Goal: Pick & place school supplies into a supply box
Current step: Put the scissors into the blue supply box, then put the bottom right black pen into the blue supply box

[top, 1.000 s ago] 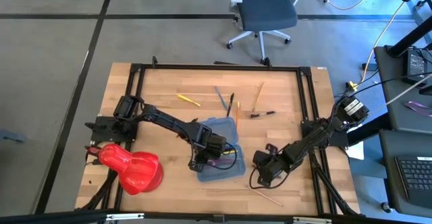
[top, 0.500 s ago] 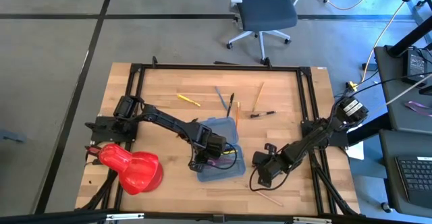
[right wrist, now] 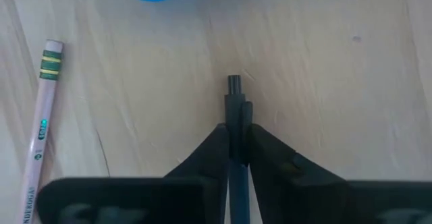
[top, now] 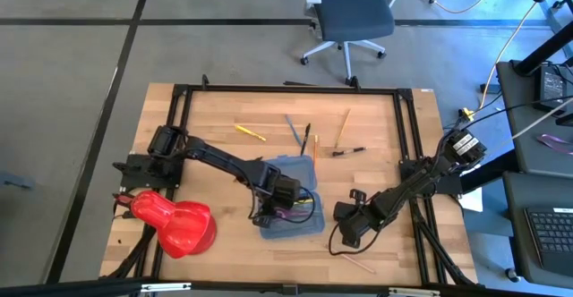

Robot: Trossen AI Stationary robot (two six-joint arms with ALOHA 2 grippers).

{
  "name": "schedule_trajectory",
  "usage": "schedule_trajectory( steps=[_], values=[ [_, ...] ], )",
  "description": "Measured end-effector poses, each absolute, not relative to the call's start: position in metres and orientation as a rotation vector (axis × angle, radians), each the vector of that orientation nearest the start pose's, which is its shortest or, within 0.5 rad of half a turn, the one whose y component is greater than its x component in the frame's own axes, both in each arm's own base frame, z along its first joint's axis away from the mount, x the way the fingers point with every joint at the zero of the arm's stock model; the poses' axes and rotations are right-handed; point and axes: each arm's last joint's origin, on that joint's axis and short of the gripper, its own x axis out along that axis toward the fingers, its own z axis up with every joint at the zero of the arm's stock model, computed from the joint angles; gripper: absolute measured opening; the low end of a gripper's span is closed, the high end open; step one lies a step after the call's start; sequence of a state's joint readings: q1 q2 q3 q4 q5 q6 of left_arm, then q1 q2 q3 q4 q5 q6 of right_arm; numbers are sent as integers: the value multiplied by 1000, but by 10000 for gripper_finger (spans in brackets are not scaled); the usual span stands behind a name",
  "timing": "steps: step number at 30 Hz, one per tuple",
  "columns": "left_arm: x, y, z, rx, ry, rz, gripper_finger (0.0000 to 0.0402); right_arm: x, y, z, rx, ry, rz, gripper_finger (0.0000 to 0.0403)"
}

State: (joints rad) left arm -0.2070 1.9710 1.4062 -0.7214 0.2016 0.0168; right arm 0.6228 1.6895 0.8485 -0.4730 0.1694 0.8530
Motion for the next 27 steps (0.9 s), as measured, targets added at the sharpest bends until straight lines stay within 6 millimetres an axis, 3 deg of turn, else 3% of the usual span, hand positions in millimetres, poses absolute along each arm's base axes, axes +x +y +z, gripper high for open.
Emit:
schedule_trajectory(
  steps=[6, 21, 27],
  values=[
    [377, -89, 186, 142, 1230, -453, 193, 232, 161, 130, 220, 1269, -158, 54],
    [410, -78, 191, 31, 946, -163, 192, 232, 161, 131, 217, 1275, -157, 54],
    [419, -81, 181, 34, 899, -79, 190, 231, 161, 131, 214, 1278, -158, 54]
  ],
)
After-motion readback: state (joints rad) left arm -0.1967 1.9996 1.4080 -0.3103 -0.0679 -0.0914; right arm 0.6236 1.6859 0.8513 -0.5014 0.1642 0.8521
